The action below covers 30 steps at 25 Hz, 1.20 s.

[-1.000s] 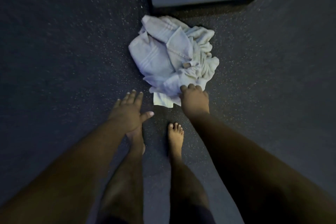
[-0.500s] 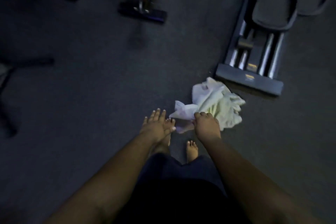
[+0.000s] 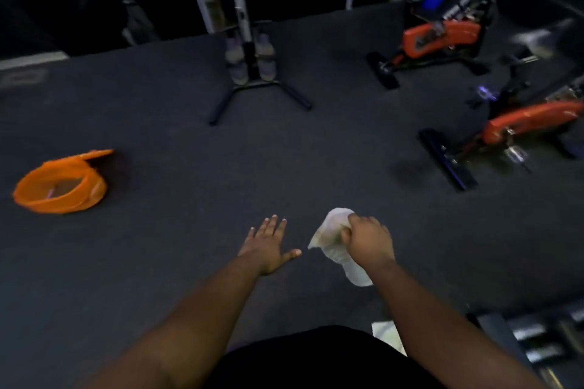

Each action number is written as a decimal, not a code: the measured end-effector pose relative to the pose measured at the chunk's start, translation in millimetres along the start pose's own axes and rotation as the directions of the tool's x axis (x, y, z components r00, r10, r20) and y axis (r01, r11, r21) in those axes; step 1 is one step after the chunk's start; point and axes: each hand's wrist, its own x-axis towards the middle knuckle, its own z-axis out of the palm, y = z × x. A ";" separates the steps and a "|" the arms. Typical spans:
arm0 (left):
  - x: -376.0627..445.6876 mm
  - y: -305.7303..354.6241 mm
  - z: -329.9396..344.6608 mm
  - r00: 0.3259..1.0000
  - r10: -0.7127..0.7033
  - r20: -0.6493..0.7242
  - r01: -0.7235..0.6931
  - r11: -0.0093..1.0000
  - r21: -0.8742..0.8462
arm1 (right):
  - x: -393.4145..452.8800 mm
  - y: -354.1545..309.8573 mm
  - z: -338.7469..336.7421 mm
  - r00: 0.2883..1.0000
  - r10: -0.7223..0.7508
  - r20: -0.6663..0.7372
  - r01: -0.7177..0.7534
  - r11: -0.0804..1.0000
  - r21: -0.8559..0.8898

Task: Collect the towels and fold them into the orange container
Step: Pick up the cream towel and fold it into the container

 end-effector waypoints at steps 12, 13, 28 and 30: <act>-190.9 -309.7 6.7 0.897 -0.411 -0.165 0.353 0.888 -0.294 | -22.4 -363.1 31.7 0.904 -0.425 0.050 0.428 0.899 -0.090; -201.4 -323.2 6.4 0.890 -0.426 -0.163 0.364 0.879 -0.308 | -25.6 -381.0 32.4 0.902 -0.428 0.050 0.431 0.899 -0.078; -320.7 -597.3 8.1 0.600 -0.787 -0.142 0.622 0.570 -0.536 | -13.9 -754.3 116.0 0.694 -0.702 0.161 0.693 0.711 0.115; -327.0 -629.1 -0.9 0.566 -0.812 -0.143 0.639 0.542 -0.546 | -8.2 -797.9 124.9 0.658 -0.729 0.189 0.716 0.684 0.142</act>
